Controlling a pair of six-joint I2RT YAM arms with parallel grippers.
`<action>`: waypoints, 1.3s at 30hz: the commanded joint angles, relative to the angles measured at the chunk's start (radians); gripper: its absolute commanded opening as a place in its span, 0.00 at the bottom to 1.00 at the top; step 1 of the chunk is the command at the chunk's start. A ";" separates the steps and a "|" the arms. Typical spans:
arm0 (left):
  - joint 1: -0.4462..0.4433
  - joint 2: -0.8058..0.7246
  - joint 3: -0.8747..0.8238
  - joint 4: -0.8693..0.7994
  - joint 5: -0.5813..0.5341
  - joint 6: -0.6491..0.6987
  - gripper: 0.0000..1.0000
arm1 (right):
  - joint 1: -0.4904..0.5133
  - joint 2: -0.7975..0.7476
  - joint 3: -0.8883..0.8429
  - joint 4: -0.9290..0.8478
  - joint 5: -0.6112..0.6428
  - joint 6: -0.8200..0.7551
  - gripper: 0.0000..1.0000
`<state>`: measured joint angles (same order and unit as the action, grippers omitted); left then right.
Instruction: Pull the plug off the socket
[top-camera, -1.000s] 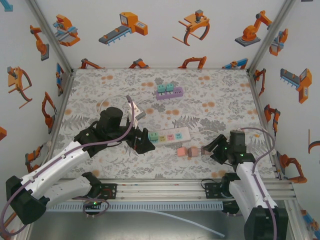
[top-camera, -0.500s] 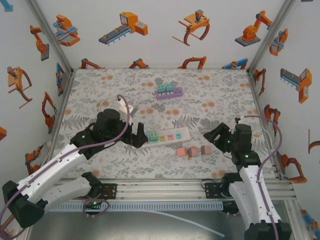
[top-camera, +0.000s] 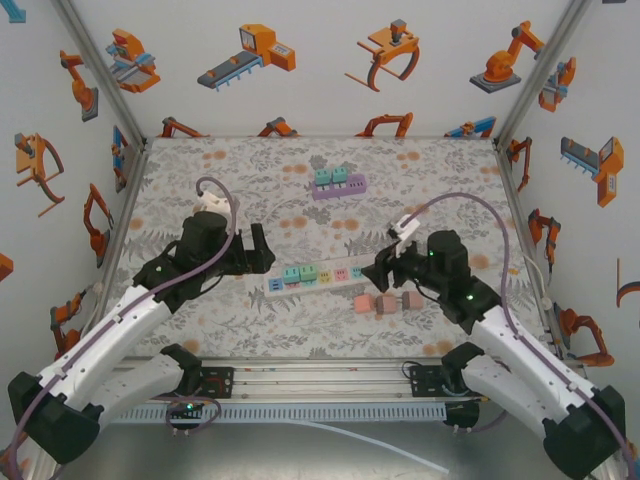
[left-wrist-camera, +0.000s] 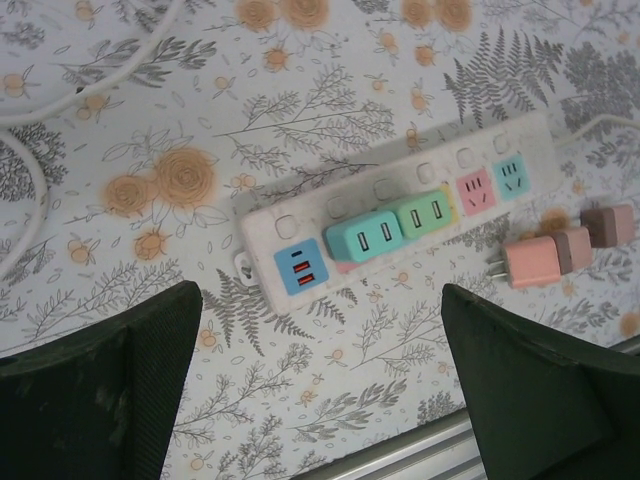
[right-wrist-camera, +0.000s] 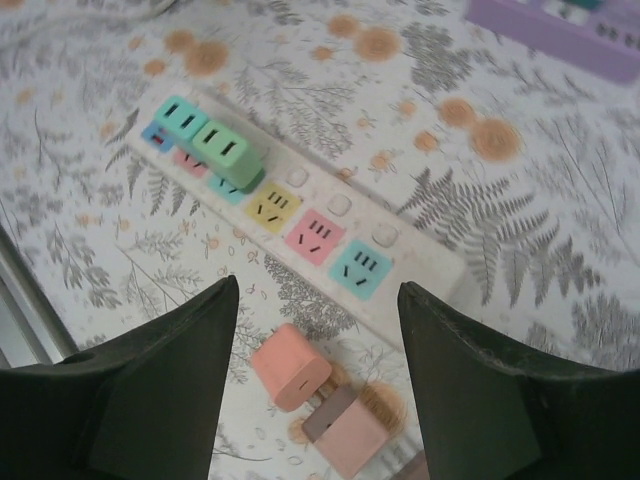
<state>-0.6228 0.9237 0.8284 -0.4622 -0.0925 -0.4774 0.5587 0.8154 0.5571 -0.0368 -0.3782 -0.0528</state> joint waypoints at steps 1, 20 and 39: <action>0.021 0.007 -0.022 -0.046 -0.029 -0.065 0.97 | 0.085 0.087 0.064 0.057 -0.095 -0.440 0.62; 0.040 0.081 -0.097 -0.041 -0.050 -0.043 0.97 | 0.233 0.778 0.452 -0.018 -0.247 -0.780 0.59; 0.040 0.248 -0.170 0.185 -0.009 -0.026 0.93 | 0.237 0.904 0.481 -0.002 -0.282 -0.760 0.32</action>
<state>-0.5873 1.1545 0.6697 -0.3378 -0.1165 -0.5201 0.7887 1.7073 1.0241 -0.0570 -0.6380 -0.8127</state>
